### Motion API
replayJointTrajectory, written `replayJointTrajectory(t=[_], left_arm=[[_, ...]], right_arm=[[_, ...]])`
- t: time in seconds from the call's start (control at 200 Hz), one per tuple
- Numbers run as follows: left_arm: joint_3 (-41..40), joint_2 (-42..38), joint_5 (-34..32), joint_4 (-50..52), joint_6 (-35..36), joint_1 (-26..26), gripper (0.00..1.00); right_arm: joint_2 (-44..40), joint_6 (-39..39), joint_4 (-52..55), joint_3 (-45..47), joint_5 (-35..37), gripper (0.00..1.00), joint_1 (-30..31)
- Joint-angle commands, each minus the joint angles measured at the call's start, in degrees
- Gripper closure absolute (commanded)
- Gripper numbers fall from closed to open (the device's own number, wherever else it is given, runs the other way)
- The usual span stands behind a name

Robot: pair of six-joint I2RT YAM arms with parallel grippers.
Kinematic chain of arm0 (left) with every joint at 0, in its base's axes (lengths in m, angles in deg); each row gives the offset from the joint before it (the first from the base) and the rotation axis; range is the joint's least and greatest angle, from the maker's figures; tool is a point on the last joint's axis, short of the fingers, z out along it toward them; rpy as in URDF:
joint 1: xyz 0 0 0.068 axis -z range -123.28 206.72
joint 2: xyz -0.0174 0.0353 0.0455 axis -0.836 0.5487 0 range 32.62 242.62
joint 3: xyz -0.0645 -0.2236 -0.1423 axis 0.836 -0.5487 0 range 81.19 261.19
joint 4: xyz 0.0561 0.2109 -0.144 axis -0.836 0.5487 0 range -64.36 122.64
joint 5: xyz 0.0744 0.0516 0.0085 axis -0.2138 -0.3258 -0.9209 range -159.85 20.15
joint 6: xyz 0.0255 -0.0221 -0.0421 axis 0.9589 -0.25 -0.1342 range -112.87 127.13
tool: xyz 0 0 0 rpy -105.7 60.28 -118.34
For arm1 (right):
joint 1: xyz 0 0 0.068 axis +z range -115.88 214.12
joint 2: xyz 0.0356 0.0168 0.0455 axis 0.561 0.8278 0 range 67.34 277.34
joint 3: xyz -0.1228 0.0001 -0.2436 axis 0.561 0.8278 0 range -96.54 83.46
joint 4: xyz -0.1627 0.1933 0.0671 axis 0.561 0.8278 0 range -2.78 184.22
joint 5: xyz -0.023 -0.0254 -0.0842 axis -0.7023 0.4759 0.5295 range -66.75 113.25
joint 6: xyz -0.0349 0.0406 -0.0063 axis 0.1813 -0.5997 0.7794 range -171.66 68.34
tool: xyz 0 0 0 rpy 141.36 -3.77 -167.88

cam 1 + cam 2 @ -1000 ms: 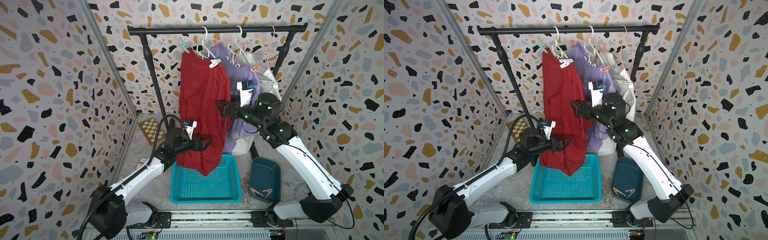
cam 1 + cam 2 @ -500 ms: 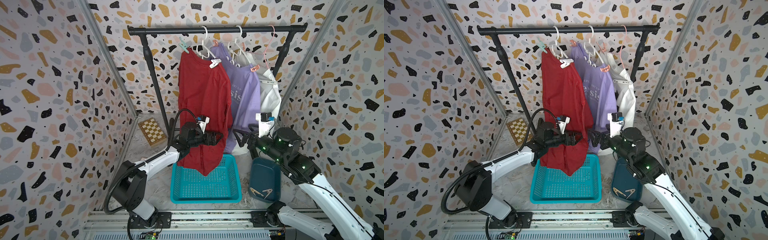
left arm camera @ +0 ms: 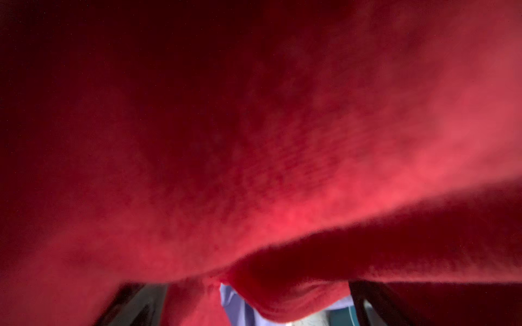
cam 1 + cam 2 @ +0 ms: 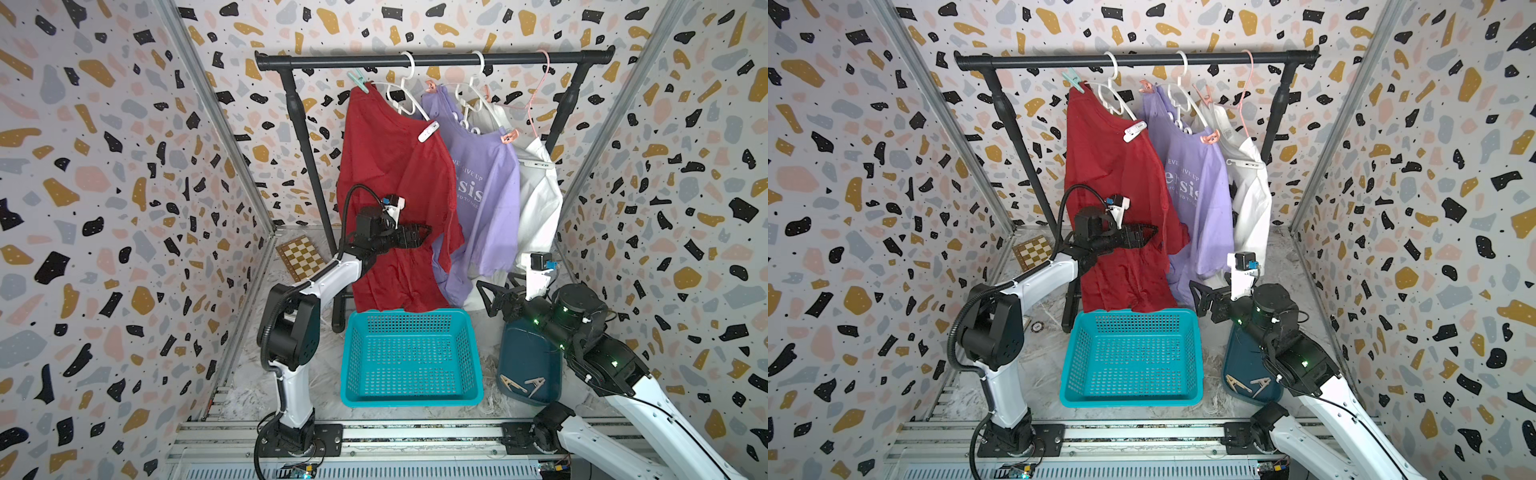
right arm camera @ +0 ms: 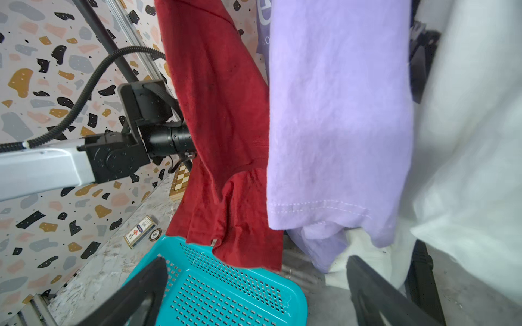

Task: Use clothespins to secure the t-shirt on both sides of the hanger
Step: Adjust the T-shirt on the hanger, then reset both arms

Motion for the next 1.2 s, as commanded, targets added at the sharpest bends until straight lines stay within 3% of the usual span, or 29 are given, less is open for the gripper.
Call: replayJointTrajectory(t=[0.0, 0.085, 0.38, 0.551, 0.791, 1.011, 1.196], left_arm=[[4.2, 1.9, 2.8, 1.4, 2.4, -0.8, 0.01], [3.3, 0.3, 2.9, 2.5, 2.8, -0.9, 0.01], [-14.6, -16.7, -1.9, 3.4, 6.4, -0.9, 0.01], [-24.6, -27.4, -11.0, 6.8, 12.6, -1.0, 0.01], [-41.1, -40.8, -31.4, 2.3, 23.7, -2.1, 0.01], [-48.7, -46.1, -41.1, 8.9, 29.1, -8.4, 0.02], [-58.0, -47.8, -45.5, 1.1, 30.4, -11.5, 0.01]], right_arm=[[-0.7, 0.5, 0.0, 0.6, 1.5, 0.0, -0.4], [-0.9, 1.3, -0.6, 1.7, 2.9, 0.0, -1.0], [-1.7, 6.1, -11.4, 11.7, 6.3, 0.0, -7.0], [-0.3, 8.5, -18.6, 17.8, 8.5, 0.0, -12.8], [2.0, 12.9, -33.8, 28.1, 8.1, 0.0, -21.2], [5.0, 16.2, -43.9, 34.5, 8.0, 0.0, -26.7], [5.6, 14.1, -50.8, 39.1, 3.9, 0.0, -31.4]])
